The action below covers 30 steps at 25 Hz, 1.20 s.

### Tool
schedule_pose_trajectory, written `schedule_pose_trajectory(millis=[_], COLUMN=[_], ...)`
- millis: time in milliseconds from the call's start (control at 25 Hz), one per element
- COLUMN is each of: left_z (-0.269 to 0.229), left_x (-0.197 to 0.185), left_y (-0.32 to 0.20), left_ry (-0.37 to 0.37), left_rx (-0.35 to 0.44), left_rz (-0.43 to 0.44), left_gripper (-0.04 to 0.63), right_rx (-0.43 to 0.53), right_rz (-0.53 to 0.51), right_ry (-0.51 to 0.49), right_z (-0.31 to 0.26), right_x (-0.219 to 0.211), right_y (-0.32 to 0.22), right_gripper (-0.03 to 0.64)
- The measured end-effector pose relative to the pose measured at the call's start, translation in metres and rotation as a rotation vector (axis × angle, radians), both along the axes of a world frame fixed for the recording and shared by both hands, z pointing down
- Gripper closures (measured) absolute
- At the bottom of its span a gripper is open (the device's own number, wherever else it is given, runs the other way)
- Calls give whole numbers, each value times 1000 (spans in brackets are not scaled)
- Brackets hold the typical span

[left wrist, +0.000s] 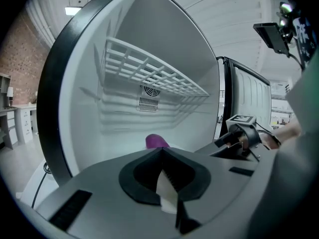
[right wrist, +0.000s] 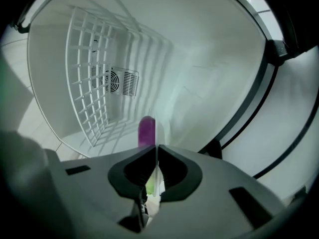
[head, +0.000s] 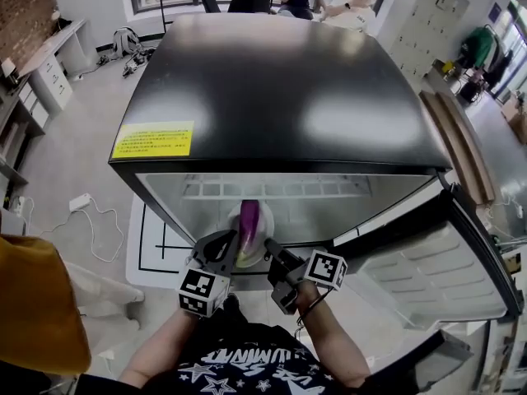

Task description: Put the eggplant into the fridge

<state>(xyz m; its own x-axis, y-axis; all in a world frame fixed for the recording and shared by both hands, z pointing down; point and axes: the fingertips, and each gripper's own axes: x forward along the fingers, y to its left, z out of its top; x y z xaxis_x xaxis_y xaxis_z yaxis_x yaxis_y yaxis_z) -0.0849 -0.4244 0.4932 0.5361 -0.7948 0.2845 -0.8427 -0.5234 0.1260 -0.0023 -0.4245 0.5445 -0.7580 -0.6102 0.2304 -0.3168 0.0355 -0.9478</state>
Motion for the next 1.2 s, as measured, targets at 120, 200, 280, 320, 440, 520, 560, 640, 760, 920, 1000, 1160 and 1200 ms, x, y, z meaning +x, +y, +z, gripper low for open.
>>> schedule_pose_trajectory(millis=[120,200,280,320,440,520,560,640,760,920,1000,1160,1200], left_z=[-1,-1,0,1,4,6,7,8,8,10,11,11,10], left_x=[-5,-7,-7,-7,-8,-9,-9,-8,-5,-3,-2,-1,-1], left_y=[-7,-11,-13,-15,-20,-23,-24,-25,-27,-32,-33,-35,-35], left_ry=[9,14,17,18,18,17,15,11,14,14,16,20,22], left_rx=[-1,1,2,1,-4,-9,-11,-13,-16,-16,-18,-19,-19], left_rz=[11,19,31,36,53,62,68,80,94,109,113,114,113], left_gripper=[587,586,586,586,587,586,586,586,587,587,586,587,587], right_rx=[1,2,3,1,-14,-26,-31,-41,-54,-69,-70,-74,-83], right_rz=[14,23,33,38,44,41,39,41,48,62,71,82,85], right_ry=[4,14,24,27,38,52,59,65,67,77,81,97,97], right_z=[-1,0,4,5,12,17,20,24,28,33,34,33,33], right_x=[-5,-7,-8,-9,-12,-14,-14,-14,-12,-10,-8,-7,-7], right_y=[-15,-25,-33,-38,-49,-53,-55,-59,-63,-71,-76,-84,-85], right_gripper=[595,595,595,595,595,595,595,595,595,595,595,595,595])
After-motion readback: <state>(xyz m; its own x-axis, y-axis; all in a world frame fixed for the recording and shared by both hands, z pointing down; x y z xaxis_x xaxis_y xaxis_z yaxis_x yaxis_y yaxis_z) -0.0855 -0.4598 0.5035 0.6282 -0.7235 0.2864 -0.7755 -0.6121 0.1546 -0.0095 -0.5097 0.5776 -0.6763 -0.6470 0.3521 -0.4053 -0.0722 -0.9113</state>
